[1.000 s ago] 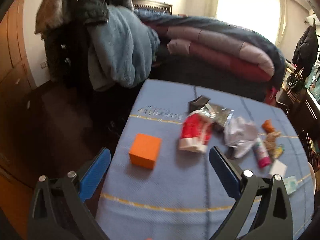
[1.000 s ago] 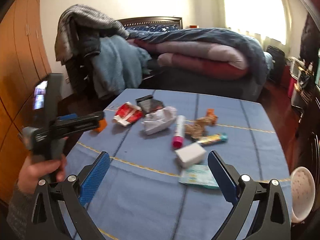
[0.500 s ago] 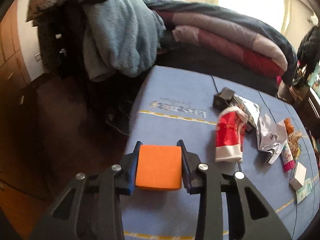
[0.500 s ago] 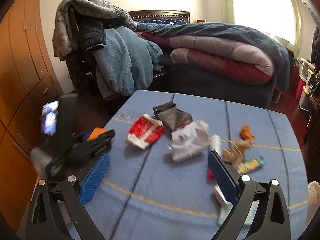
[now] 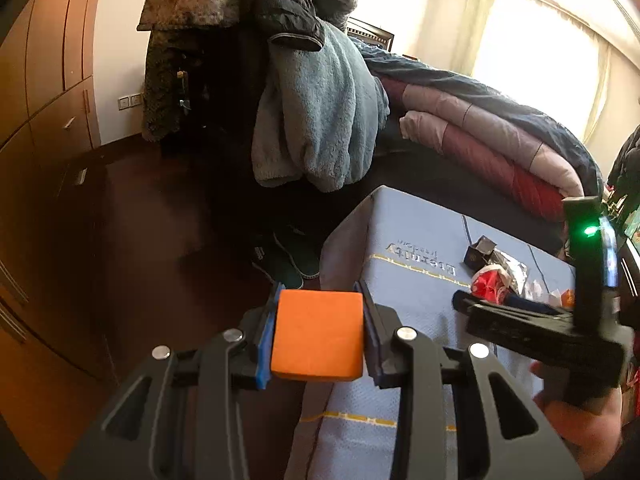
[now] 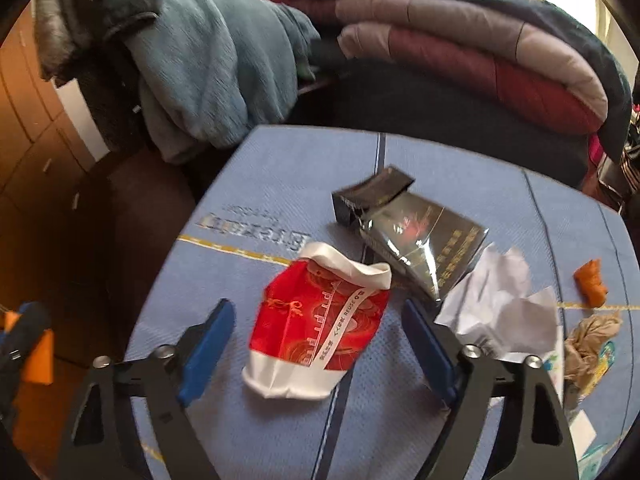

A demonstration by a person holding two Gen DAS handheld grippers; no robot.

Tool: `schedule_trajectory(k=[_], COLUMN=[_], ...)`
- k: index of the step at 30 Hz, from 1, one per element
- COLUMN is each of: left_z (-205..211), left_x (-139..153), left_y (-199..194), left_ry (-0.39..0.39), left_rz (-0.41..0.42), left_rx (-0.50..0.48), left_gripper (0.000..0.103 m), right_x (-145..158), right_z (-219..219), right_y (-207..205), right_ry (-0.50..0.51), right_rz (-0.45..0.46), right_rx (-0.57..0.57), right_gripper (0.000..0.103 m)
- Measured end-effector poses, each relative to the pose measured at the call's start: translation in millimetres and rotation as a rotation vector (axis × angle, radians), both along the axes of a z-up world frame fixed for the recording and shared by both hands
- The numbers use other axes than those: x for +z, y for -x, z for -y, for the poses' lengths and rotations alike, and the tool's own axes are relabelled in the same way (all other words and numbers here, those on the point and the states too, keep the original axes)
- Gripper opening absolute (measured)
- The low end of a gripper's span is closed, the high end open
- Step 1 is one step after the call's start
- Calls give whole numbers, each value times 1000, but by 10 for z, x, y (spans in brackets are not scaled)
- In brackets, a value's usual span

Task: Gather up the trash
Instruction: 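Grasp the orange sponge with the left tool while the right tool grasps the red-white packet, then carry the sponge and packet over the wastebasket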

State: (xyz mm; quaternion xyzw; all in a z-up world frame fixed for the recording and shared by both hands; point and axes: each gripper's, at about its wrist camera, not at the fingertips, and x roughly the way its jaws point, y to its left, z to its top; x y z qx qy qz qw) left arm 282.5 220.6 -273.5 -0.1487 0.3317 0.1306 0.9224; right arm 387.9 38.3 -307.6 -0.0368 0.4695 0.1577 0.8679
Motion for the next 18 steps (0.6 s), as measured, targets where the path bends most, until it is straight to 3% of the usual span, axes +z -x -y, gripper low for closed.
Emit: schedule_trajectory(k=[3, 11, 18], left_z=[24, 249, 642], left_x=[39, 174, 426], left_y=[17, 81, 214], left_ry=[2, 7, -11], left_rz=[6, 28, 66], left_rx=[-8, -50, -106], left_gripper=[36, 36, 36], right_x=[-6, 277, 531], right_z=[12, 203, 621], right_y=[10, 285, 598], right_ry=[-8, -59, -92], right_rz=[-1, 53, 97], right_rx=[6, 39, 14], right_gripper=[59, 59, 59])
